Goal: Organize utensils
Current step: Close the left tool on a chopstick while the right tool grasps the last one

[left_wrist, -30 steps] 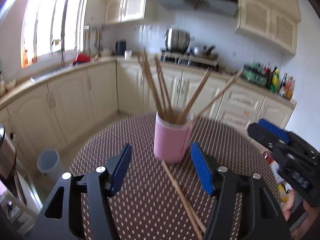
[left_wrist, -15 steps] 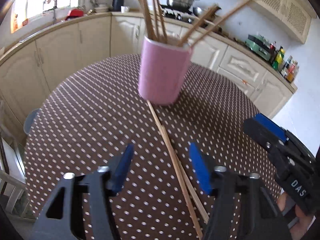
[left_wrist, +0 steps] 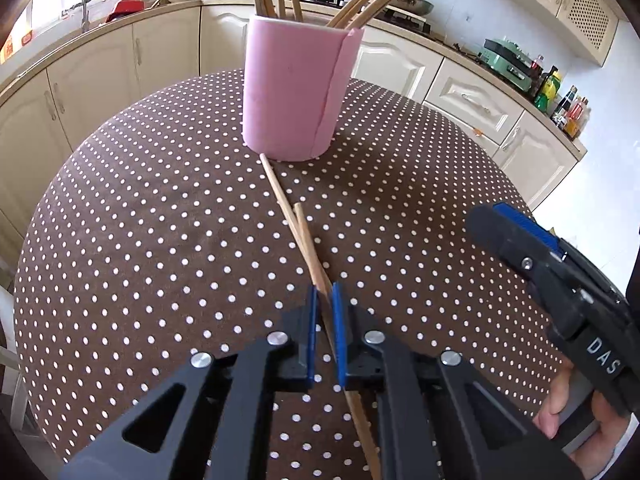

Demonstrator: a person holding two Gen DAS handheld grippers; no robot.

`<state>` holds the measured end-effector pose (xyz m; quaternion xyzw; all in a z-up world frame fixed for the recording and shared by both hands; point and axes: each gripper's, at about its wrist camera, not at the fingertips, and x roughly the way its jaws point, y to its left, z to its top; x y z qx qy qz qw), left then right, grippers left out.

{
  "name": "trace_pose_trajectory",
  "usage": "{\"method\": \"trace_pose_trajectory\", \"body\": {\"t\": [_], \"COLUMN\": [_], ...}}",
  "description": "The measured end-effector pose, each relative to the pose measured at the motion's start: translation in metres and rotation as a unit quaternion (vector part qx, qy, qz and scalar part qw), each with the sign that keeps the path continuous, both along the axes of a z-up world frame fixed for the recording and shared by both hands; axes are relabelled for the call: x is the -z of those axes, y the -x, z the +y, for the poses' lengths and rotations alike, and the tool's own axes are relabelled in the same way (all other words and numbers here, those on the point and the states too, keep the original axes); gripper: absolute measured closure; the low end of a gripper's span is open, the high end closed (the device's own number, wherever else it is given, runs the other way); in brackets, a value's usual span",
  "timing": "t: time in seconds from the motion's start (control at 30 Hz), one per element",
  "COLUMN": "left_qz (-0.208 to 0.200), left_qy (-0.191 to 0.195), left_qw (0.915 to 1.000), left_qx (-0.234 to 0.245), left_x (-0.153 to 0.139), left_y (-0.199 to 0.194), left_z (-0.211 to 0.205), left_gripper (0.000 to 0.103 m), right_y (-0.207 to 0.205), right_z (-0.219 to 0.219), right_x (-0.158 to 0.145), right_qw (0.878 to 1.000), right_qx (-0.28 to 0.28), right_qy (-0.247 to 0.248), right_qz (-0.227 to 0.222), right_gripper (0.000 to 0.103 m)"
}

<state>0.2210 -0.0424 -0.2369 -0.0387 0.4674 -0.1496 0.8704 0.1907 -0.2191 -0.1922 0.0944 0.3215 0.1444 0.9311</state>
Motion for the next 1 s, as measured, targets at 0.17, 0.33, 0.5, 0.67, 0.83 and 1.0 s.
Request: {"method": "trace_pose_trajectory", "body": {"t": [0.17, 0.33, 0.5, 0.67, 0.83, 1.0], "left_qz": [0.002, -0.002, -0.01, 0.0, 0.015, 0.03], "left_qy": [0.011, 0.011, 0.011, 0.009, 0.006, -0.001], "left_qw": [0.9999, 0.9994, 0.9983, 0.9975, 0.9969, 0.9968], "left_qx": [-0.008, -0.033, -0.057, -0.071, -0.077, -0.074], "left_x": [-0.003, -0.009, -0.017, -0.018, -0.011, -0.006], "left_y": [-0.007, -0.014, -0.023, -0.038, -0.049, -0.06], "left_z": [0.012, 0.038, 0.061, 0.082, 0.096, 0.098], "left_gripper": [0.096, 0.097, 0.097, 0.097, 0.097, 0.097], "right_y": [-0.004, -0.01, -0.026, -0.053, -0.078, -0.095], "right_z": [0.002, 0.014, 0.038, 0.069, 0.101, 0.122], "right_x": [0.001, 0.002, 0.005, 0.015, 0.021, 0.024], "right_qw": [1.0, 1.0, 0.998, 0.991, 0.984, 0.977], "right_qx": [-0.003, -0.016, -0.037, -0.07, -0.092, -0.104], "right_qy": [-0.002, 0.009, 0.034, 0.065, 0.093, 0.12], "right_qz": [0.005, 0.013, 0.039, 0.089, 0.119, 0.141], "right_gripper": [0.054, 0.054, 0.054, 0.055, 0.069, 0.072]}}
